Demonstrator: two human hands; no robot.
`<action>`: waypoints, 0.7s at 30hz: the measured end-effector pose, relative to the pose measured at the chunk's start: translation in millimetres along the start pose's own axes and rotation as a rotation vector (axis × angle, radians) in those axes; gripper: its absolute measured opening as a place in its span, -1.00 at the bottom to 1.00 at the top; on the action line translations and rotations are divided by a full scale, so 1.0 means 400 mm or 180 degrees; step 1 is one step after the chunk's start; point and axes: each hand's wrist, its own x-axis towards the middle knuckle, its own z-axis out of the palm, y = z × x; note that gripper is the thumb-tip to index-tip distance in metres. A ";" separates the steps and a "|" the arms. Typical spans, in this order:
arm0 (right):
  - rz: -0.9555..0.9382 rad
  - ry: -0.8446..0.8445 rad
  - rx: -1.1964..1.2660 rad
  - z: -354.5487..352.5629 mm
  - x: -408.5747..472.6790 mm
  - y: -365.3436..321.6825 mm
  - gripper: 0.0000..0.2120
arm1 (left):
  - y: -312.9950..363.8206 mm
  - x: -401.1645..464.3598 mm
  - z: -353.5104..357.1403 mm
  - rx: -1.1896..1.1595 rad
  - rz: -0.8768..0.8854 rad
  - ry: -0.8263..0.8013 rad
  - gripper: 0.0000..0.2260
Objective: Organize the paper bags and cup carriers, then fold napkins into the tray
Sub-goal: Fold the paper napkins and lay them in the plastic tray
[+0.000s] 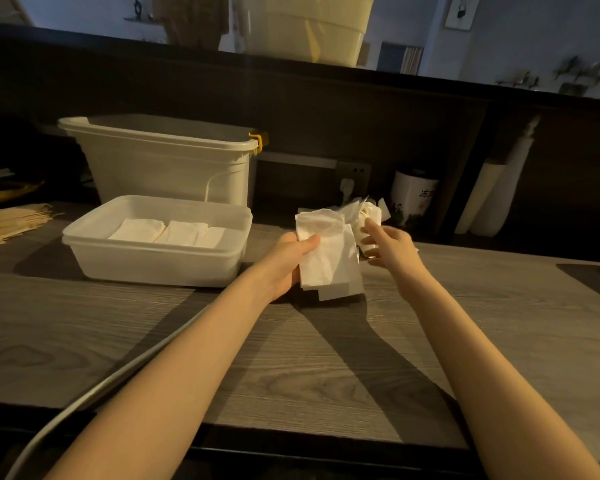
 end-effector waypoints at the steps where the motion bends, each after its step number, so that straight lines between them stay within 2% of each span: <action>1: 0.0217 -0.0292 0.0087 -0.004 -0.002 0.001 -0.70 | 0.003 0.001 -0.003 0.0026 0.0022 0.0019 -0.83; 3: 0.0372 -0.0713 0.0091 0.001 -0.011 0.006 -0.81 | 0.005 0.001 -0.004 0.0111 0.0086 0.0074 -0.78; 6: 0.0021 -0.0794 -0.0108 0.013 -0.020 0.011 -0.89 | 0.006 -0.001 -0.002 0.0334 0.0193 0.0197 -0.73; 9: -0.0191 -0.0469 -0.0193 0.012 -0.015 0.012 -0.89 | 0.006 -0.001 -0.002 0.0448 0.0176 0.0274 -0.70; 13: -0.0583 0.0226 -0.0597 0.005 -0.003 0.011 -0.81 | 0.011 -0.002 0.001 0.0089 0.0091 0.0408 -0.70; 15: -0.0620 0.0367 -0.0159 -0.004 -0.003 -0.001 -0.79 | 0.011 -0.001 0.002 -0.0093 -0.0009 0.0530 -0.70; 18: -0.0411 -0.0046 0.0922 -0.008 -0.009 -0.025 -0.78 | 0.006 -0.006 0.000 -0.0379 -0.0254 0.0503 -0.76; 19: -0.0406 -0.0200 0.1060 -0.006 -0.011 -0.028 -0.78 | 0.006 -0.010 0.000 -0.0552 -0.0362 0.0445 -0.82; 21: -0.0488 -0.0367 0.0743 0.009 -0.018 -0.024 -0.75 | 0.006 -0.016 0.004 -0.0722 -0.0516 0.0319 -0.83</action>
